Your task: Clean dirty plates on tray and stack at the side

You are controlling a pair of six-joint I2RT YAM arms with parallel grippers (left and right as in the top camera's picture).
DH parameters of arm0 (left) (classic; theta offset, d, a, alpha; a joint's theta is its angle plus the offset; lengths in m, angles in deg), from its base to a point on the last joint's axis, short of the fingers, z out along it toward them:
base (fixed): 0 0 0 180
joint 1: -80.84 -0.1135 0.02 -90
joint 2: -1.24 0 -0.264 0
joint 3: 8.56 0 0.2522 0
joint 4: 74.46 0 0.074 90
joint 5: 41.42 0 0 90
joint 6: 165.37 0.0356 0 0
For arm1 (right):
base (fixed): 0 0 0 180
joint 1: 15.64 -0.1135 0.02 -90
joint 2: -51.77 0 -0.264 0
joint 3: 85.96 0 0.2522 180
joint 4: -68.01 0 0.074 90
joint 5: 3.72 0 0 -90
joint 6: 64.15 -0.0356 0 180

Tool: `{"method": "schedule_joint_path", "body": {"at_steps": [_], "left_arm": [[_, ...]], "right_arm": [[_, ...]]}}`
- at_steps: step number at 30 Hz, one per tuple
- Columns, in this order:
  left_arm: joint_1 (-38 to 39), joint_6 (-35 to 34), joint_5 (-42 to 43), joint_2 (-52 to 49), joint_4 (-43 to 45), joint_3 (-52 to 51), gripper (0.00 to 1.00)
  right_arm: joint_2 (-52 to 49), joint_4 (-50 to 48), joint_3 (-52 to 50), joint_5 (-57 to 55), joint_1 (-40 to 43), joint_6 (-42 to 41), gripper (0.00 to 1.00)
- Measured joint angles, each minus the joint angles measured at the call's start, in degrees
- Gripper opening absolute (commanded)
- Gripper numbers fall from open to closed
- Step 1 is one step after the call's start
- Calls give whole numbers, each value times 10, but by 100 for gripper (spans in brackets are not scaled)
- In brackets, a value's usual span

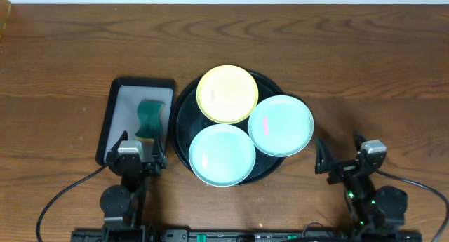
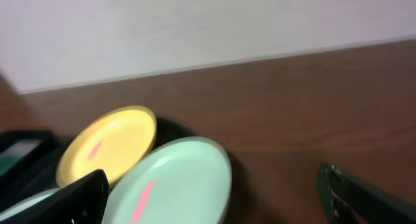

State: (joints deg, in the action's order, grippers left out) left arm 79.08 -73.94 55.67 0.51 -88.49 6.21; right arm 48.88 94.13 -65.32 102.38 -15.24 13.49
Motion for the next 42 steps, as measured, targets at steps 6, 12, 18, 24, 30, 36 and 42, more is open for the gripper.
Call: {"method": "schedule_joint_path", "body": {"at_steps": [6,12,18,24,30,36,42], "left_arm": [[0,-17,3,-1,-37,29,78],[0,-30,3,-17,-109,182,79],[0,-31,-7,-101,-233,376,78],[0,-31,-26,-250,-353,557,78],[0,-31,-30,-421,-517,743,79],[0,-31,-6,-593,-642,854,79],[0,-31,7,-720,-653,856,77]], "right_arm": [[-88,83,176,35,0,7,99],[-255,199,368,79,0,20,99],[-439,325,554,132,0,47,99],[-591,429,694,163,-2,80,99],[-705,451,730,168,-47,106,99],[-792,387,730,166,-95,116,99],[-838,355,730,164,-103,116,96]]}}
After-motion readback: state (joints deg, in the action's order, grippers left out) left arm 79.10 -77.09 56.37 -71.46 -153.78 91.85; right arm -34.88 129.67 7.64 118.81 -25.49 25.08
